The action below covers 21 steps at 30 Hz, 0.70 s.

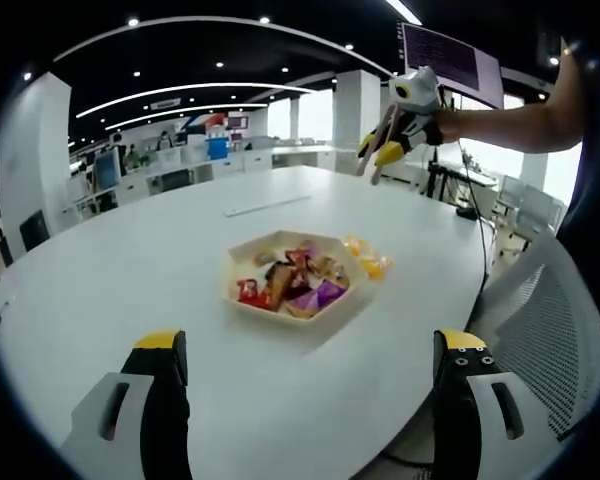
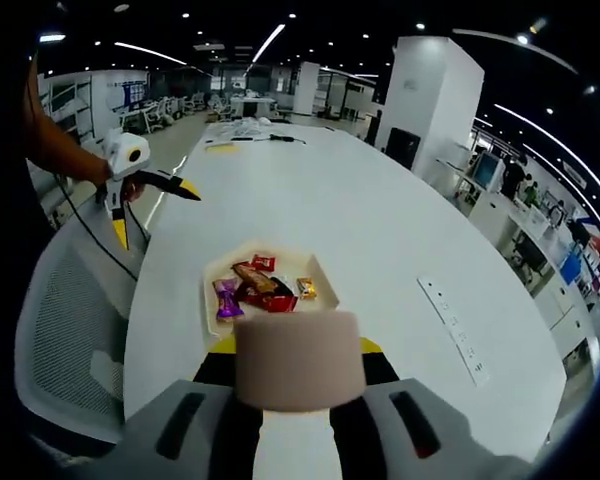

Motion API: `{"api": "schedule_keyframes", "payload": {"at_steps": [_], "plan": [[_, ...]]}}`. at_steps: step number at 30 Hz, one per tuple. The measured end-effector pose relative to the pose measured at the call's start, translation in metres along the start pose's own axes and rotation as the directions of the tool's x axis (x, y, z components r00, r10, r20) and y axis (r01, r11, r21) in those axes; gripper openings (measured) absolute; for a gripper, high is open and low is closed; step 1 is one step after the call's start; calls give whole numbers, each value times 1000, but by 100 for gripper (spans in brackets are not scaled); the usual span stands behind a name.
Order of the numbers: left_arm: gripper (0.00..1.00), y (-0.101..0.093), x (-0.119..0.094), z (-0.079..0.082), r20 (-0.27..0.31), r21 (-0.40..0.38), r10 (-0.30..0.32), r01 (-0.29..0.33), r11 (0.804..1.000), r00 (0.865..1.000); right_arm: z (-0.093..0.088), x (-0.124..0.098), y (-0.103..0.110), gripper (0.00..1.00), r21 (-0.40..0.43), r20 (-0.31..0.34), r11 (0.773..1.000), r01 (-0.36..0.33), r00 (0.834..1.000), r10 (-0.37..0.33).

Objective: Place the target food into the container with the food tongs after gripping and lifting it, then release it inside without dropping or visibly crushing the food.

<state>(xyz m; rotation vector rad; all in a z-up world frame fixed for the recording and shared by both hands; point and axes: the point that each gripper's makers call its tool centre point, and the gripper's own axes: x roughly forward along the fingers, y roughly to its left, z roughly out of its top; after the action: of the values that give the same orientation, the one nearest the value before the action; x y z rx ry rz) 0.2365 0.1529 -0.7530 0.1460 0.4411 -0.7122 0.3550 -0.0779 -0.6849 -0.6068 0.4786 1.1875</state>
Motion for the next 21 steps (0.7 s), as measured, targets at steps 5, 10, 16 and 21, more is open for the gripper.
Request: {"api": "schedule_keyframes", "payload": {"at_steps": [5,10,16,21], "plan": [[100,0,1,-2,-8,-4,-2,2,1000,1000,-15,10,4,24,-40,-17,999,-10,1000,9],[100,0,1,-3,-15,-7,-3,3,1000,1000,-19,17,4,24,-34,-2,999,-12,1000,12],[100,1,1,-3,-16,-11,2,-2,1000,1000,-32,30,6,24,-76,4,997,-17,1000,18],[100,1,0,-4,-17,-15,8,-8,1000,1000,-42,39,9,24,-72,2,997,-31,1000,31]]}}
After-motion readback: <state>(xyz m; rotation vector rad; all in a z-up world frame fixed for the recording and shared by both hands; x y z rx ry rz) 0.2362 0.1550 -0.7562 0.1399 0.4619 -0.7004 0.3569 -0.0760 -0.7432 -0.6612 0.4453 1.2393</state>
